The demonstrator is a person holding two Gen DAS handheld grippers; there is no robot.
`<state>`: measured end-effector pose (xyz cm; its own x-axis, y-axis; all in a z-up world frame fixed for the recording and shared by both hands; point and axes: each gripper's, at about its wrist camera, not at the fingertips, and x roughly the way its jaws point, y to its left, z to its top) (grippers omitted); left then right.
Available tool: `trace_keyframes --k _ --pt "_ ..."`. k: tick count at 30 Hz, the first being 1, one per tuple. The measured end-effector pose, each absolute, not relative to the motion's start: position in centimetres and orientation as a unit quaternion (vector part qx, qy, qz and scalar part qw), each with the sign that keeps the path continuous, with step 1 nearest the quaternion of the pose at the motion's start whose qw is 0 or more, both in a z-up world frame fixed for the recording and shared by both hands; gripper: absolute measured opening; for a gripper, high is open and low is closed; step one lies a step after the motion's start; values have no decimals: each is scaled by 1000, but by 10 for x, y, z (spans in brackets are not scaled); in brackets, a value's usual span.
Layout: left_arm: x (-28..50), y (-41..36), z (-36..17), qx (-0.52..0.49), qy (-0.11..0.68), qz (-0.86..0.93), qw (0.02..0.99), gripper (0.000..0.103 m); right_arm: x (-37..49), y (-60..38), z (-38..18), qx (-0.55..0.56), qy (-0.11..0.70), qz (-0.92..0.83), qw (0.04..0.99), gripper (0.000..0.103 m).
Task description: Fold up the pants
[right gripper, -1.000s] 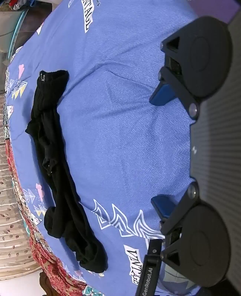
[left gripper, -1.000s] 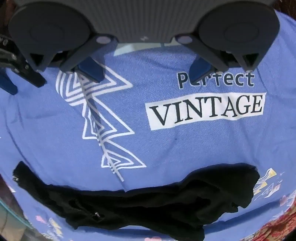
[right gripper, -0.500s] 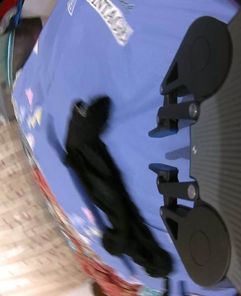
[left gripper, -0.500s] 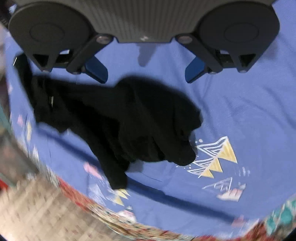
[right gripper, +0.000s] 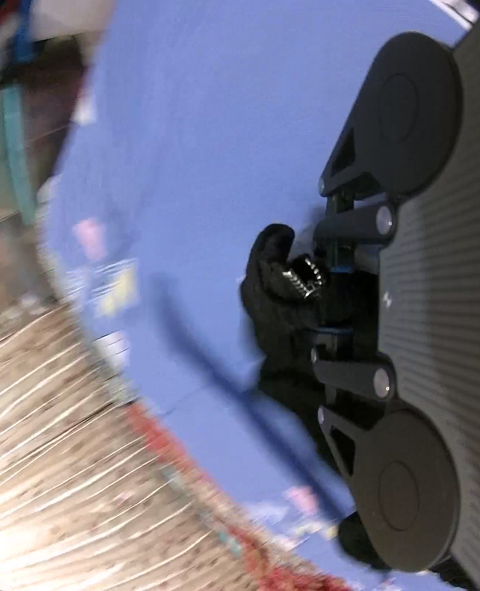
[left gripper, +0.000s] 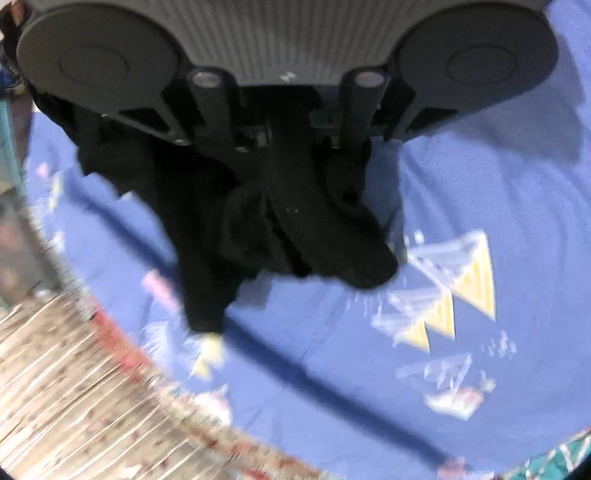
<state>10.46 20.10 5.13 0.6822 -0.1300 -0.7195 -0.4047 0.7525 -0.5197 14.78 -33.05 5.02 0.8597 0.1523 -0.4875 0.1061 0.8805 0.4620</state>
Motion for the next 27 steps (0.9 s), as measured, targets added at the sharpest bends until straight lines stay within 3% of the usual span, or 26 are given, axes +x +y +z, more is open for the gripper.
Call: trace_keyframes --k 5,11,14,18,19,20,22,27 --pt "57 211 111 -350 342 36 871 11 96 -370 138 245 166 12 955 23" --pt "-13 234 140 -345 340 57 873 10 11 -417 195 224 131 6 966 23" --pt "-43 233 116 -327 381 80 861 11 -3 -427 189 214 165 2 963 24" --pt "-57 217 65 -282 486 101 821 20 18 -427 134 172 284 -47 942 54" --pt "-61 217 60 -280 496 99 816 22 13 -424 119 154 314 -79 933 54" --pt "-65 218 61 -277 493 100 819 24 7 -424 105 138 336 -105 926 54" --pt "-71 229 78 -267 466 113 836 38 -8 -428 95 126 339 -141 922 54" --pt "-60 246 123 -219 384 152 884 46 -26 -419 121 95 272 -161 944 57"
